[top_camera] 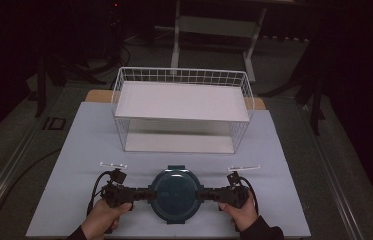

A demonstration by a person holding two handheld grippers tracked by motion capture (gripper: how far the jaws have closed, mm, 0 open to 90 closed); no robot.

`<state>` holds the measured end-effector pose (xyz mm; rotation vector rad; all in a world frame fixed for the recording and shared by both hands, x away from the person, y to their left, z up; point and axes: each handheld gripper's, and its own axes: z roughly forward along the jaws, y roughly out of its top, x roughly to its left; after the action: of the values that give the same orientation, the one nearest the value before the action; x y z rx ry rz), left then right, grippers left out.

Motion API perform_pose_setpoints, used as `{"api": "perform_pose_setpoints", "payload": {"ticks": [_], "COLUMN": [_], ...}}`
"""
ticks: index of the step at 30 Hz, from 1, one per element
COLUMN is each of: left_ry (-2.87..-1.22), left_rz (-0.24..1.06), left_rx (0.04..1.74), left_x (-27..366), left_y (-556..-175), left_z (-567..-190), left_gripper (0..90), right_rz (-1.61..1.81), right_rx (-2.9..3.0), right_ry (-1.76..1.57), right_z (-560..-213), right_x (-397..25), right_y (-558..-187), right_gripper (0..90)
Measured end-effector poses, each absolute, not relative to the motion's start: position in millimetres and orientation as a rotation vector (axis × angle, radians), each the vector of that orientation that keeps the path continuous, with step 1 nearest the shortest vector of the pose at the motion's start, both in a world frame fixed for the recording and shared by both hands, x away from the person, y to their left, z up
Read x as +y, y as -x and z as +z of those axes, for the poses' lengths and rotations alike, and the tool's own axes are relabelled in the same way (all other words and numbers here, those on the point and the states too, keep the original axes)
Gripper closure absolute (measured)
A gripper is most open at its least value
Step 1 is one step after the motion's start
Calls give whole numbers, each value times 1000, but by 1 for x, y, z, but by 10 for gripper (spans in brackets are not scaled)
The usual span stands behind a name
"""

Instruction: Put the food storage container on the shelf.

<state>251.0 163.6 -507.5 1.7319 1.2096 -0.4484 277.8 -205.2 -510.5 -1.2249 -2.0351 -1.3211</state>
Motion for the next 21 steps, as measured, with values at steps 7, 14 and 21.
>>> {"api": "perform_pose_setpoints", "payload": {"ticks": [7, 14, 21], "left_ry": [-1736, -1743, -1726], "left_rz": [-423, -389, -332], "left_rx": [1216, 1207, 1180], "left_x": [161, 158, 156], "left_y": [-248, -249, -260], "left_z": [-503, -498, -485], "left_gripper": [570, 573, 573], "right_rz": [-1335, -1362, -1416], "right_rx": [-1984, -2009, -2052], "right_ry": [1262, 1276, 1270], "right_z": [-512, -505, -488], "right_x": [-207, -208, -209], "right_y": [-274, -273, -283], "right_gripper": [559, 560, 560]}}
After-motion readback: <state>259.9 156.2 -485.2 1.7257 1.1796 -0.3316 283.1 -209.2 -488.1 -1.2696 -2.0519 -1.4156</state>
